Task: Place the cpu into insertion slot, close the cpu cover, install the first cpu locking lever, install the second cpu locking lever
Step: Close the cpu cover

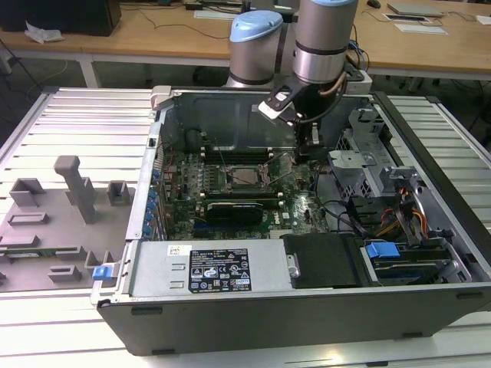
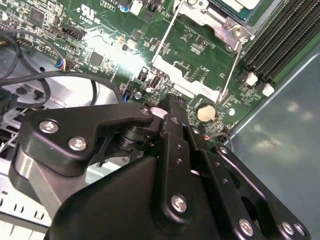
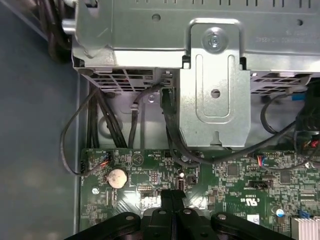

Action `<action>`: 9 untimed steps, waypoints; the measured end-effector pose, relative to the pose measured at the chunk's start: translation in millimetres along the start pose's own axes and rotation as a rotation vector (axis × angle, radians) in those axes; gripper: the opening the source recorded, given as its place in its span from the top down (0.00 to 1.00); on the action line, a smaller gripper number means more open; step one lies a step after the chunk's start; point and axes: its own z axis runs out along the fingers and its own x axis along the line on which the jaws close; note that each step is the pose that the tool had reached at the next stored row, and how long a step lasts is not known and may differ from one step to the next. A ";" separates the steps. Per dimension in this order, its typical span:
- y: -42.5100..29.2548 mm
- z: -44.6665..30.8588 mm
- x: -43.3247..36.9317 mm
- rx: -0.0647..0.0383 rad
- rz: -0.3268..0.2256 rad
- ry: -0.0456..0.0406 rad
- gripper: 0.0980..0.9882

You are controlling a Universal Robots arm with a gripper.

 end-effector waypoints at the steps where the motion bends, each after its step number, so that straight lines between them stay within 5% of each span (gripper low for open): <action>1: 0.0 0.4 0.0 0.000 0.000 -0.0001 0.99; 4: 0.1 0.6 0.0 0.004 0.000 0.0000 0.99; 6: 0.4 0.9 0.0 0.037 -0.001 0.0002 0.99; 8: 1.1 1.2 0.0 0.094 -0.002 0.0004 0.99; 9: 1.3 1.3 0.0 0.113 -0.003 0.0005 0.99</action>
